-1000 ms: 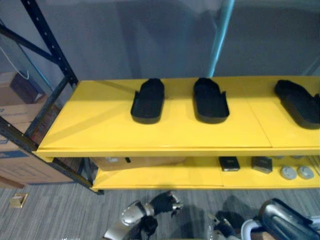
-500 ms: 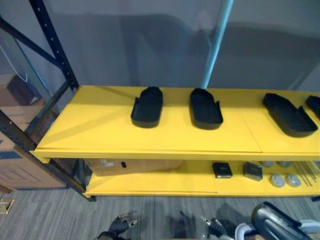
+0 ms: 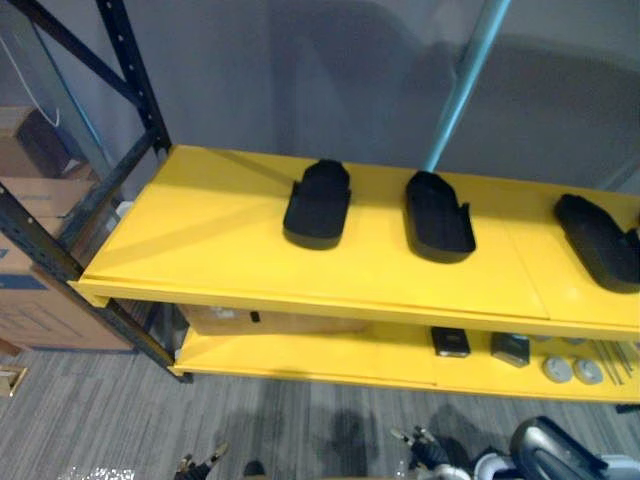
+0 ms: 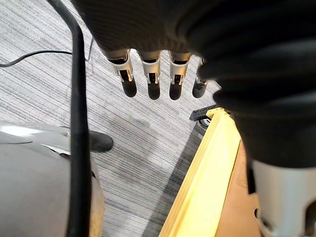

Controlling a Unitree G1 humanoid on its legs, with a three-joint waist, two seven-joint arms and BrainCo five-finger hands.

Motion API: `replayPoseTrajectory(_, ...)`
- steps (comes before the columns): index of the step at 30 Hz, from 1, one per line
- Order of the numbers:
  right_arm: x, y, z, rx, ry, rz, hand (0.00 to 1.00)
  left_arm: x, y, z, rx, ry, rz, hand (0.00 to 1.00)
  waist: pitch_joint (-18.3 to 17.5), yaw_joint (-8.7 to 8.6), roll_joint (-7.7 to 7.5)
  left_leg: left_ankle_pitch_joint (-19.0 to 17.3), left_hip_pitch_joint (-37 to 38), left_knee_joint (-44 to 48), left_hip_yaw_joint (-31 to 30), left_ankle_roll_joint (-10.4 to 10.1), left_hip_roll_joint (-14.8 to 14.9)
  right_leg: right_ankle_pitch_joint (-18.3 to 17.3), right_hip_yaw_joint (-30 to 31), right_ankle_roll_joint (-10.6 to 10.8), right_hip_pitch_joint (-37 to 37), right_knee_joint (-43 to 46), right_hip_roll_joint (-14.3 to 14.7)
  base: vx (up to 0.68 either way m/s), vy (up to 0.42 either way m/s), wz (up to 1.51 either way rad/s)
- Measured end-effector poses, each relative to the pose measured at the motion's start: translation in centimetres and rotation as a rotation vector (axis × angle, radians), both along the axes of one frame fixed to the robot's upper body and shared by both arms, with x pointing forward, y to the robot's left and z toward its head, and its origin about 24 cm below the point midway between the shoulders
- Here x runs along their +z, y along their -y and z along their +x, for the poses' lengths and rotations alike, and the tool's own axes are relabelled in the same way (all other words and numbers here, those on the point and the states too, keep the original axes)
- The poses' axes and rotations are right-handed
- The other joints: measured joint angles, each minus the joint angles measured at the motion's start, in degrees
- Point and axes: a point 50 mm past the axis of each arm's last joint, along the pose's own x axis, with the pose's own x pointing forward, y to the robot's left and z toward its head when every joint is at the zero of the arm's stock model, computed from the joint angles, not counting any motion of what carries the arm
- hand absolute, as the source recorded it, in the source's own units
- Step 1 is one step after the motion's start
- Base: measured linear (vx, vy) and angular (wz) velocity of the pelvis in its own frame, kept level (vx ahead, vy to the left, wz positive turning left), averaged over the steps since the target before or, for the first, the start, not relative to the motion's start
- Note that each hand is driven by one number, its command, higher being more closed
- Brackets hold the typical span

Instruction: Walk over and take plastic housings, then place them on the shelf

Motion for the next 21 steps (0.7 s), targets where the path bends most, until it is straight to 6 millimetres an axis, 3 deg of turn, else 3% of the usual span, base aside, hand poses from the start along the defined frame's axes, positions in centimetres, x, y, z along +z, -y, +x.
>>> replayPoseTrajectory(9,-0.2,1.2,-0.8,-0.067,-0.046,-0.005,0.0,-0.2,0.0,0.3,0.053,-0.025,-0.024,0.0,0.28,-0.12,0.87,0.29,0.03,0.03,-1.67,0.7,-1.36,-0.05,-0.36,-0.02,0.44,0.6,-1.13,0.02,0.034,0.08)
replayPoseTrajectory(15,0.0,2.2,-0.8,-0.088,-0.043,-0.019,0.0,-0.4,0.5,0.3,-0.053,-0.044,-0.054,0.0,0.17,-0.2,2.32,0.8,0.08,0.02,-1.24,1.01,-1.63,-0.49,-0.07,-0.48,0.45,0.19,-1.31,-0.02,-0.003,-0.02)
replayPoseTrajectory(18,0.0,2.4,-0.7,-0.106,-0.036,-0.019,0.0,-0.4,0.7,0.9,-0.11,-0.038,-0.067,0.0,0.22,-0.24,2.37,0.95,0.28,0.0,0.48,0.9,-1.65,-1.28,1.57,-1.08,0.32,-1.01,-1.31,-0.07,-0.031,-0.26)
replayPoseTrajectory(21,0.0,2.6,-1.1,-0.124,-0.036,-0.021,0.0,-0.4,1.1,1.6,-0.177,-0.039,-0.08,0.0,0.23,-0.93,2.17,1.01,0.55,-0.01,2.55,0.7,-1.63,-2.38,4.02,0.05,-0.05,-2.19,-1.36,-0.07,-0.056,-0.41)
